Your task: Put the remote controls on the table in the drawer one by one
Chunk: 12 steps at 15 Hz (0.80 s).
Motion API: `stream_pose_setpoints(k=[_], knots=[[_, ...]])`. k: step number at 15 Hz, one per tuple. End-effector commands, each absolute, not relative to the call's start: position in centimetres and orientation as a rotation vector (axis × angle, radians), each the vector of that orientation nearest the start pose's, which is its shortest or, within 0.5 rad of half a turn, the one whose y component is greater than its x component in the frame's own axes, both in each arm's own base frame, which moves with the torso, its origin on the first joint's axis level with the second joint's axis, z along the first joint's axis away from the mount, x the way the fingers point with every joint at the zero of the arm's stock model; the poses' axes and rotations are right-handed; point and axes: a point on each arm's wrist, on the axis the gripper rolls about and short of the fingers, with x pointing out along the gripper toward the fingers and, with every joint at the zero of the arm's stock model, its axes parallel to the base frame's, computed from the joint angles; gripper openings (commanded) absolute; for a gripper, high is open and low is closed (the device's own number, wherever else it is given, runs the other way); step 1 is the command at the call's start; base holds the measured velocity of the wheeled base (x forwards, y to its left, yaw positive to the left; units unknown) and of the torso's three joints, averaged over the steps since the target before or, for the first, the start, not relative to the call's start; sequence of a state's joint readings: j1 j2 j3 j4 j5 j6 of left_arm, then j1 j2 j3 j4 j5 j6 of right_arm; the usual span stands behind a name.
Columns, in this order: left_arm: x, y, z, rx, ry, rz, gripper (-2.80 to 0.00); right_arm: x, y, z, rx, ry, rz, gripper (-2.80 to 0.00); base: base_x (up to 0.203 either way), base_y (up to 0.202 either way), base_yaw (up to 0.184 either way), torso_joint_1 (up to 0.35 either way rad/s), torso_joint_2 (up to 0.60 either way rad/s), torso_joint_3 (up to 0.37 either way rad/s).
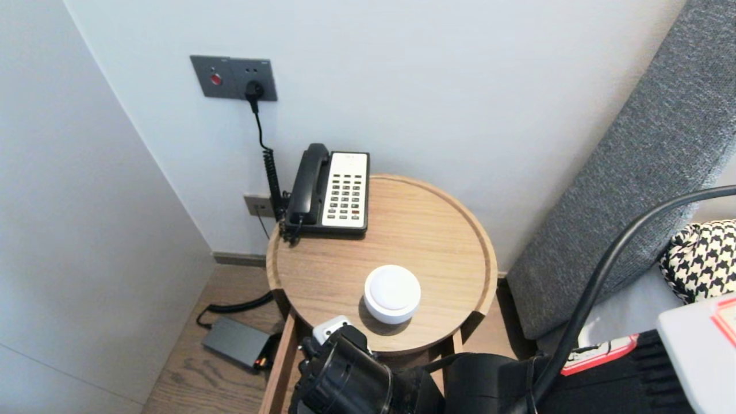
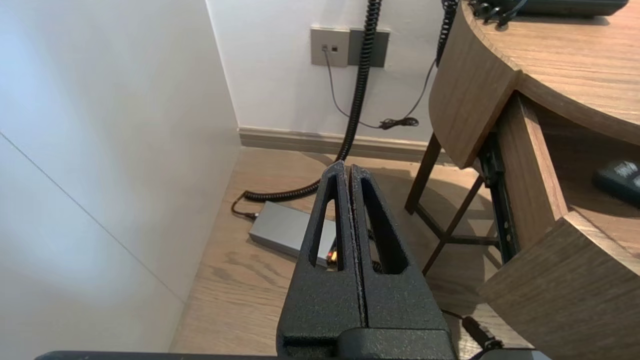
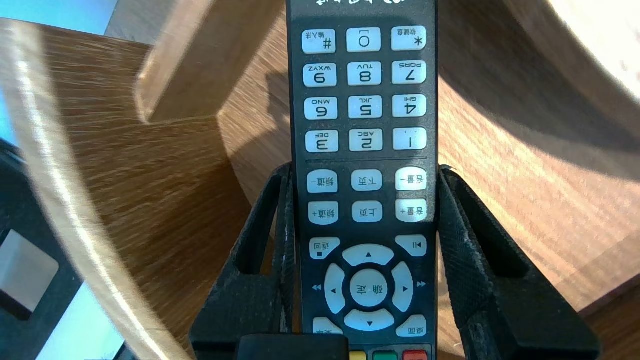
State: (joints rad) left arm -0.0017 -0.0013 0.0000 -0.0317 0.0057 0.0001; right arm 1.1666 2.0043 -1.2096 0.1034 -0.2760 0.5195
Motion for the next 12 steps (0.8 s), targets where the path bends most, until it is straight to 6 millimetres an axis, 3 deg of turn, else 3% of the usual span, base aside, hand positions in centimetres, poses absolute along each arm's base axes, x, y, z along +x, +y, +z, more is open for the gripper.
stream_pose_setpoints(k=[1,12], knots=[[-2.2,0.0,7.6,0.0,-0.025,0.003,-2.8,14.9,33.2,11.5,-0.146,0.883,0.6,-2.8,0.0,0.0,0.0,0.0,0.0,0.0],[-2.2,0.0,7.6,0.0,-0.025,0.005,-2.8,16.3,30.8,9.4,-0.052,0.811,0.47,-2.8,0.0,0.0,0.0,0.0,0.0,0.0]])
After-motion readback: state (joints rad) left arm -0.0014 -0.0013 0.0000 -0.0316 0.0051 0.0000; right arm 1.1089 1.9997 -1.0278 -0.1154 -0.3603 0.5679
